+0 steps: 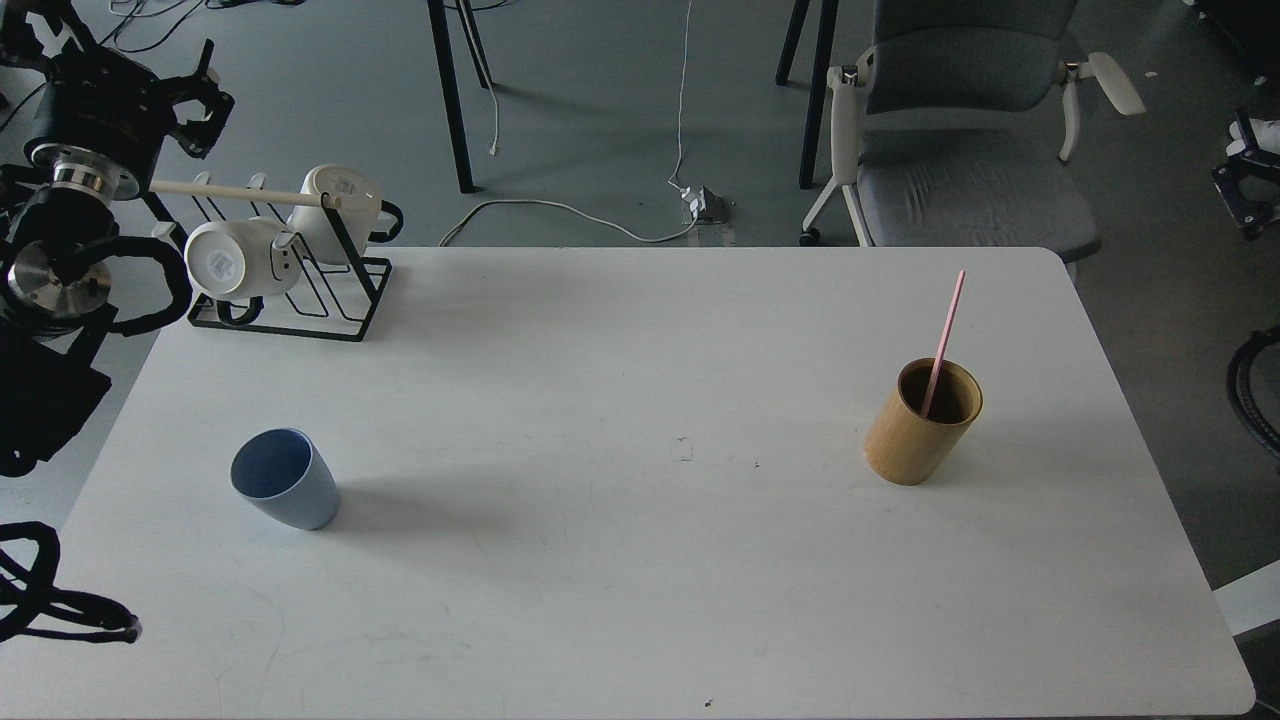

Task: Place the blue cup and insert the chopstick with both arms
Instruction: 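Reach the left gripper down toward the blue cup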

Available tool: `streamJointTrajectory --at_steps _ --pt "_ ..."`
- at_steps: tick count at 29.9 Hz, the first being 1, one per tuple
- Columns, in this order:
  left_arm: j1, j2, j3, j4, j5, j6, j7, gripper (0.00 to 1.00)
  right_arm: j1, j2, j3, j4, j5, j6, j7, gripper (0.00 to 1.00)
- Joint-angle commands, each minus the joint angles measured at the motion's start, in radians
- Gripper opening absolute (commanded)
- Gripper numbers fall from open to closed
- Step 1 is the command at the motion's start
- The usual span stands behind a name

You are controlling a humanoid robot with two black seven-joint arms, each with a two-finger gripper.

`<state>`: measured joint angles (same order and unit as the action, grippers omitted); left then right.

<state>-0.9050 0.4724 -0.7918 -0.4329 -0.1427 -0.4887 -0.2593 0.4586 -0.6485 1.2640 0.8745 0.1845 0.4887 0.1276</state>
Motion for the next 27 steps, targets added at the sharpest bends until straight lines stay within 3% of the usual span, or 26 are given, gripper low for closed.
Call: streamJointTrajectory --at_steps 1,14,20,27 --pt "0.002 0.014 -0.001 0.000 -0.002 0.000 0.000 1.00 -0.001 0.007 -0.008 -0.002 0.000 0.000 0.001 0.99" --pt "-0.002 0.069 0.026 -0.039 0.034 0.000 0.012 1.00 -0.001 0.000 -0.008 -0.002 0.000 0.000 -0.003 0.99" --pt "-0.002 0.167 0.117 -0.248 0.142 0.000 0.006 1.00 -0.001 -0.008 -0.005 -0.006 0.000 0.000 -0.002 0.99" --pt "0.003 0.301 0.121 -0.578 0.550 0.000 0.002 0.99 -0.001 -0.008 -0.002 0.003 0.000 0.000 -0.003 0.99"
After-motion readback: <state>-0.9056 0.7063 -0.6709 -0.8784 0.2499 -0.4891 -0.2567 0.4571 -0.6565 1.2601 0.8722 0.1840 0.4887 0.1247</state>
